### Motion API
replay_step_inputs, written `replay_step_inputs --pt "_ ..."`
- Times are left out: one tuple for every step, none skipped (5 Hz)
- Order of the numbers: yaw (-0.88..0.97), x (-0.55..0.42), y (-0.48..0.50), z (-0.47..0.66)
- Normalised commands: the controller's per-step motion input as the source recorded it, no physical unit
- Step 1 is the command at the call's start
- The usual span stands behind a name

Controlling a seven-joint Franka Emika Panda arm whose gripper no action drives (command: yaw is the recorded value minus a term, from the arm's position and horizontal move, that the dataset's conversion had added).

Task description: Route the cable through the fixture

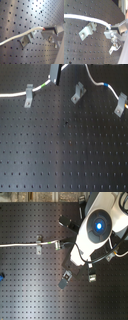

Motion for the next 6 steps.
replay_step_inputs --pt "0.45 -0.070 0.334 0.09" --pt "0.56 -0.097 0.259 0.10" --pt "0.56 0.027 0.275 0.17" --pt "0.60 0.173 0.224 0.25" --pt "0.58 0.200 0.198 0.26" --pt "0.55 0.120 0.090 0.16"
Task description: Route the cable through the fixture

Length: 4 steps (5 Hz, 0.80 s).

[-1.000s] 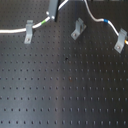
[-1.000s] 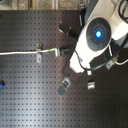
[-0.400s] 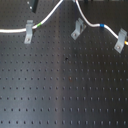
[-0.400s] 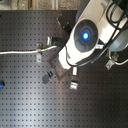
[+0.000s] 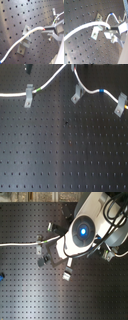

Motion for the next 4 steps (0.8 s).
replay_step_inputs --pt "0.00 -0.163 -0.066 0.00" --pt "-0.25 -0.183 -0.117 0.02" --pt "0.00 0.050 0.024 0.00" --pt "0.31 0.125 0.057 0.18"
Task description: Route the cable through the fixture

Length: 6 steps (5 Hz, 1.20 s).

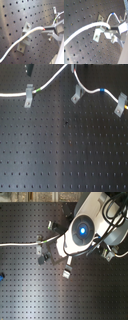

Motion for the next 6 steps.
replay_step_inputs --pt "0.51 0.001 0.000 0.08" --pt "0.55 0.000 0.000 0.04" --pt "0.38 -0.207 -0.033 0.07" --pt "-0.27 -0.417 -0.208 0.23" --pt "-0.28 -0.291 -0.132 0.09" --pt "-0.08 -0.112 -0.021 0.06"
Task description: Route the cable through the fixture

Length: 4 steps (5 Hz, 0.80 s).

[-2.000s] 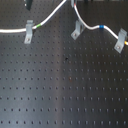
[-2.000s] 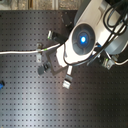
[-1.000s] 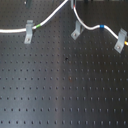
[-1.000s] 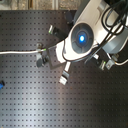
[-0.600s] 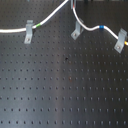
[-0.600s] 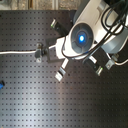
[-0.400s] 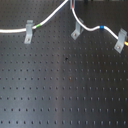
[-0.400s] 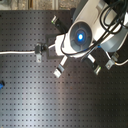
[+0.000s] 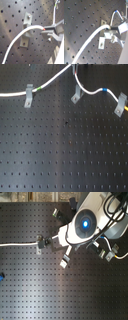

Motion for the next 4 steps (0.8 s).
replay_step_inputs --pt "0.01 0.002 -0.008 0.00" --pt "0.00 -0.160 -0.145 0.39" --pt "-0.15 -0.086 -0.136 0.19" --pt "0.00 -0.014 -0.003 0.03"
